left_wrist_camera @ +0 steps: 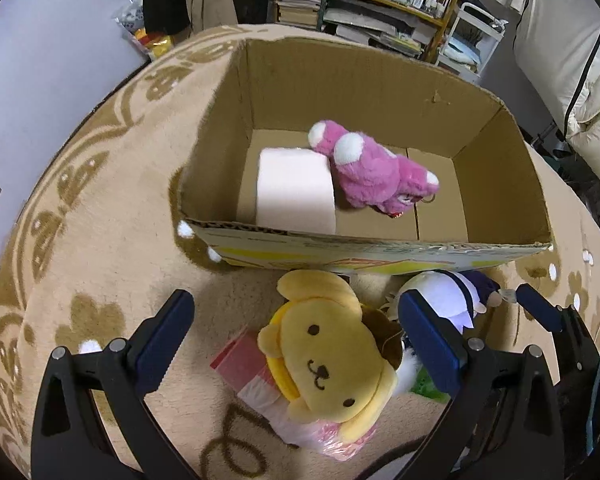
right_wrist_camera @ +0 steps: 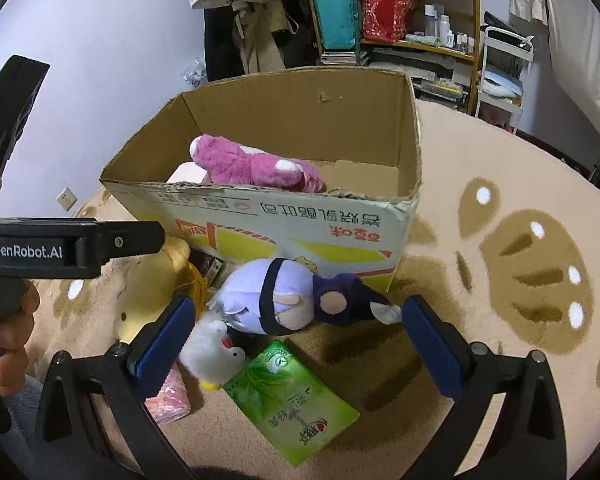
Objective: Organize soft objects
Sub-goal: 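Grasp the yellow plush dog with the left tool while the right tool grasps the purple-haired doll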
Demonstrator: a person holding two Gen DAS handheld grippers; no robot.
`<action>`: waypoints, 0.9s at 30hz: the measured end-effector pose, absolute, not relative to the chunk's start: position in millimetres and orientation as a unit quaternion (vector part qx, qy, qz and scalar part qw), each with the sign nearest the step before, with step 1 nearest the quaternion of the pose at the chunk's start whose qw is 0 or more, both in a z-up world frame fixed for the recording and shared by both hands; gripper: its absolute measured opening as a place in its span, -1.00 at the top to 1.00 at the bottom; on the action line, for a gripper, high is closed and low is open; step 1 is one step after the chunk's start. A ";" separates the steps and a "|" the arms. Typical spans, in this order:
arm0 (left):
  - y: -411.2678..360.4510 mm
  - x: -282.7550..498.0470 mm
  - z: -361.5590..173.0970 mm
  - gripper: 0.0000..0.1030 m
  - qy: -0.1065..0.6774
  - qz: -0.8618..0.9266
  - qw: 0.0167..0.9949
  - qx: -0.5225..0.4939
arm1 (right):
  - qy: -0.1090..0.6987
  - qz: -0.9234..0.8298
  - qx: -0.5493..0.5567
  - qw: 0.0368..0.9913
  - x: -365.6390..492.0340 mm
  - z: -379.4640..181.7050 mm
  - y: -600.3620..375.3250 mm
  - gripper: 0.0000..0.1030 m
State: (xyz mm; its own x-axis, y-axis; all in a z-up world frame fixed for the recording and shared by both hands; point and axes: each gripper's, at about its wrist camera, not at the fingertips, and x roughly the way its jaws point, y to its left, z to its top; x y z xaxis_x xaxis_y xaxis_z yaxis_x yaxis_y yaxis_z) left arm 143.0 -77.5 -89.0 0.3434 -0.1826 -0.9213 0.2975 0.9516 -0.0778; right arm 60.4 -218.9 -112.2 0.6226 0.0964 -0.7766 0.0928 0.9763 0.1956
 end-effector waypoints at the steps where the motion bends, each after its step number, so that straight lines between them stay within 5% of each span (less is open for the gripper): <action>1: -78.4 143.9 -90.9 -0.96 0.557 -0.148 0.816 0.051 | 0.437 0.000 0.108 0.893 62.5 -114.4 -218.7 -1.00; 15: -86.8 156.7 -123.5 -0.95 0.602 -0.137 0.785 0.061 | 0.459 -0.001 0.124 0.879 78.0 -139.6 -221.7 -1.00; 27: -78.1 163.0 -138.7 -0.31 0.640 -0.135 0.756 0.034 | 0.466 -0.004 0.120 0.877 83.8 -145.3 -217.1 -1.00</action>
